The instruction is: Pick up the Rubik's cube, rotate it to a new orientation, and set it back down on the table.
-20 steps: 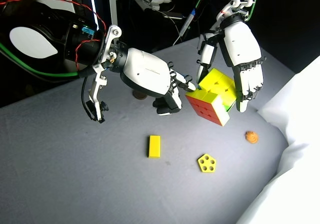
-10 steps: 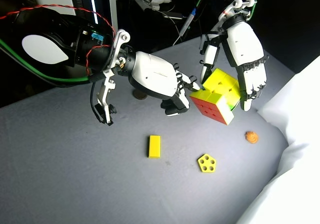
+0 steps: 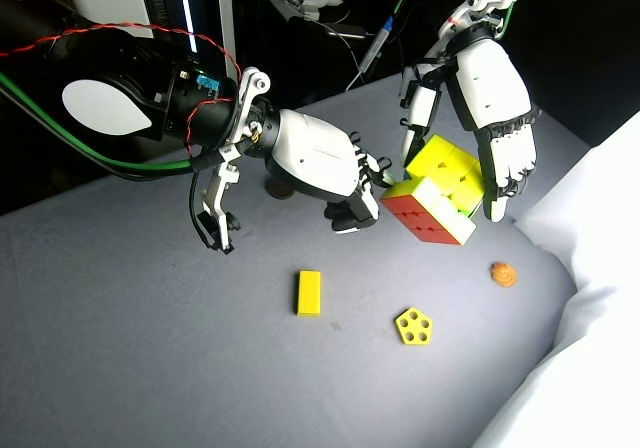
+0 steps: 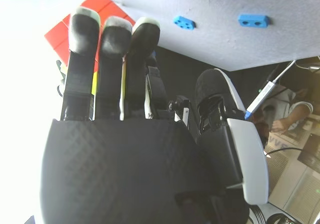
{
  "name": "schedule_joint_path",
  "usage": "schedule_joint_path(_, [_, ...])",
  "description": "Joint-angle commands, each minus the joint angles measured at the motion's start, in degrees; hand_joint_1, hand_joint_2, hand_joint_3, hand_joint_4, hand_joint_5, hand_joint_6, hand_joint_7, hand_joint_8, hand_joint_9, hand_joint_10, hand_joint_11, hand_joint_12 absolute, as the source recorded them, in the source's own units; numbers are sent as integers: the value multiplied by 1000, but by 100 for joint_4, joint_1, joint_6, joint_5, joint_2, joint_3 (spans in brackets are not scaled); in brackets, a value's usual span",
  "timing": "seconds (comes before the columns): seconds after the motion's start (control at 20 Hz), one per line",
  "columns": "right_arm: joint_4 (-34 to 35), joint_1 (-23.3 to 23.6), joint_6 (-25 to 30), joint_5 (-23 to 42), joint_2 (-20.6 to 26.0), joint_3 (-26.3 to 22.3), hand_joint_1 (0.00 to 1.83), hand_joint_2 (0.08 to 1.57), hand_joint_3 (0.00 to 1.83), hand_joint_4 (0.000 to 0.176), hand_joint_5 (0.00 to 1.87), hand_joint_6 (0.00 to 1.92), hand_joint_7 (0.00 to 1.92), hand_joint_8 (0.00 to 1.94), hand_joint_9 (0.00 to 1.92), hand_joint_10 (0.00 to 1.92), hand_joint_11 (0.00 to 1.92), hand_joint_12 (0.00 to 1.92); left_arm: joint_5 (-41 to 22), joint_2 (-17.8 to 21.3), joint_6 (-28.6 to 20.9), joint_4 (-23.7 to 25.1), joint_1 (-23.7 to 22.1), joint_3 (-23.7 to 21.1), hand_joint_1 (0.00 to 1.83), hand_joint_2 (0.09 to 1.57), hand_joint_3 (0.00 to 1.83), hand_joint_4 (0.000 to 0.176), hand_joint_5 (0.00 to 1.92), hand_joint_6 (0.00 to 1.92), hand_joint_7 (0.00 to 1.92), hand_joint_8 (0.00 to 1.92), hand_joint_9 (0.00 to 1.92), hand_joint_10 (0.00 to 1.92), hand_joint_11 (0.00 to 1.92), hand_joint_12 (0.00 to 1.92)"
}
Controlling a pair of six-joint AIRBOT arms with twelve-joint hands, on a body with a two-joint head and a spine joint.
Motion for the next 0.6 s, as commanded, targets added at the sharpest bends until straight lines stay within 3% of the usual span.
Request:
schedule_joint_path(0.0, [67,35,-12,611,8,37,0,1413,1,0,143,4,648,1667,717,1921,555,1921,96,32,-77,426,-120,-13,1076,1358,1,0,559,1522,549,1776,277,1680,188,1884])
schedule_joint_path(0.4, [279,83,-156,631,-95,168,0,1409,0,0,137,11,630,1760,728,1921,580,1921,88,32,-77,398,-134,-16,1071,1364,0,0,545,1546,544,1781,262,1694,181,1890])
schedule_joint_path(0.45, [292,85,-159,631,-120,192,0,1406,0,0,194,34,643,1767,735,1921,587,1921,88,32,-77,394,-135,-17,1063,1314,0,0,611,1514,327,1679,249,1694,149,1908])
schedule_joint_path(0.55, [326,84,-186,631,-178,235,0,1406,0,0,199,30,636,1691,681,1921,537,1921,71,31,-78,383,-136,-22,1060,1298,0,0,626,1508,252,1659,245,1675,148,1887])
